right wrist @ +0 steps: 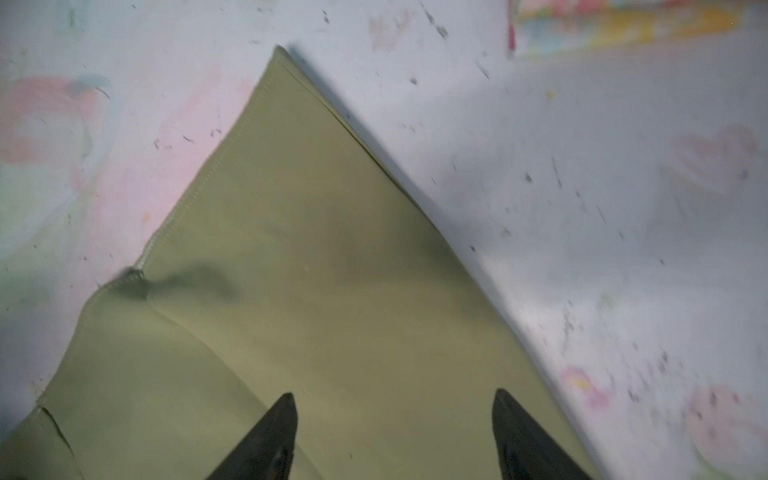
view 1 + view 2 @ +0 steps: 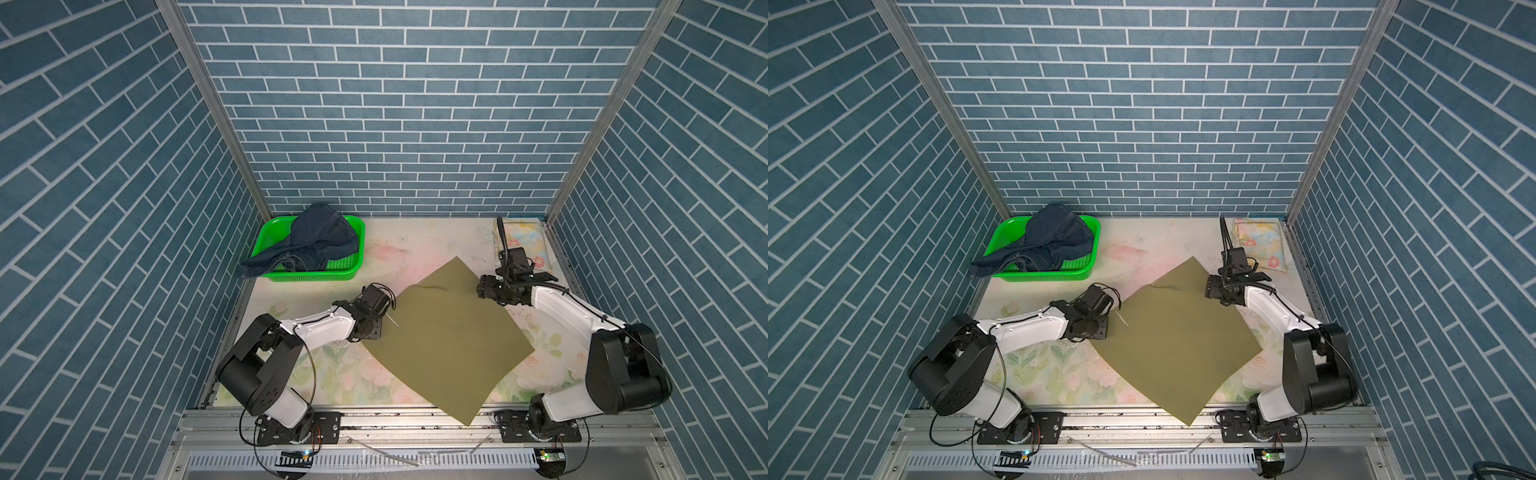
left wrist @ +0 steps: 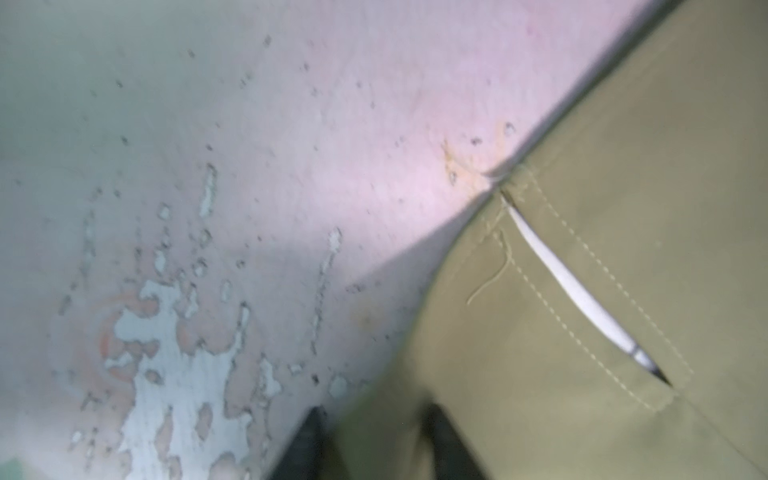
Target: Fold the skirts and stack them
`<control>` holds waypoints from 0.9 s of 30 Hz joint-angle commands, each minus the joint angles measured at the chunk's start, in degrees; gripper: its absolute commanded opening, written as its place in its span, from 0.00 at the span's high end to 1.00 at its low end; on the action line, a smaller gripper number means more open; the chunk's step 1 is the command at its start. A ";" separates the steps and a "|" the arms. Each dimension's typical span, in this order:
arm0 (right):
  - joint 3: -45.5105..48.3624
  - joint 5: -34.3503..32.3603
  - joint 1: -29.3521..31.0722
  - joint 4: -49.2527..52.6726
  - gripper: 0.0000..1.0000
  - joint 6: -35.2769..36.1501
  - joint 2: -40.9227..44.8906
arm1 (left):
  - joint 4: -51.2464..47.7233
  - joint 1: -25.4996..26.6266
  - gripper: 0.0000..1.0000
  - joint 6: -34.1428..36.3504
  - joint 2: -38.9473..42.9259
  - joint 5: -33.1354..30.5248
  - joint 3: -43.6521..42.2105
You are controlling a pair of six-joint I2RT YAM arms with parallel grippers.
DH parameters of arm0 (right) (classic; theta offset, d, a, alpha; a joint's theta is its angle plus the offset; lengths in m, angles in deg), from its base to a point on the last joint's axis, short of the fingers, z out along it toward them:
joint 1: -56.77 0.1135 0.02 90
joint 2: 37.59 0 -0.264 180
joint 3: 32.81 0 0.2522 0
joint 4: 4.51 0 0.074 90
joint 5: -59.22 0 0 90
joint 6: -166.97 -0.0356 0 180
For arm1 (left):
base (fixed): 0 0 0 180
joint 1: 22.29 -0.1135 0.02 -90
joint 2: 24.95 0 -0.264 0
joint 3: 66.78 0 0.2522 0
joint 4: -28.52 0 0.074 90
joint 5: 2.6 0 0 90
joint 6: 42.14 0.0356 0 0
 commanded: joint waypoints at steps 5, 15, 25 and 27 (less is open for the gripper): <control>-21.04 -0.29 0.06 -0.41 0.24 10.80 -17.79 | -3.45 -2.75 1.00 1.65 -1.73 1.94 -2.20; -46.34 3.74 -0.50 6.64 0.32 17.47 -39.35 | -6.53 -5.83 1.00 2.77 1.99 2.91 0.61; -46.26 9.94 0.01 4.47 0.38 16.84 -42.91 | -7.62 -6.31 1.00 2.69 1.37 3.72 3.66; -45.11 10.39 0.33 3.56 0.39 16.85 -42.46 | -7.63 -6.32 1.00 2.72 0.92 3.89 4.08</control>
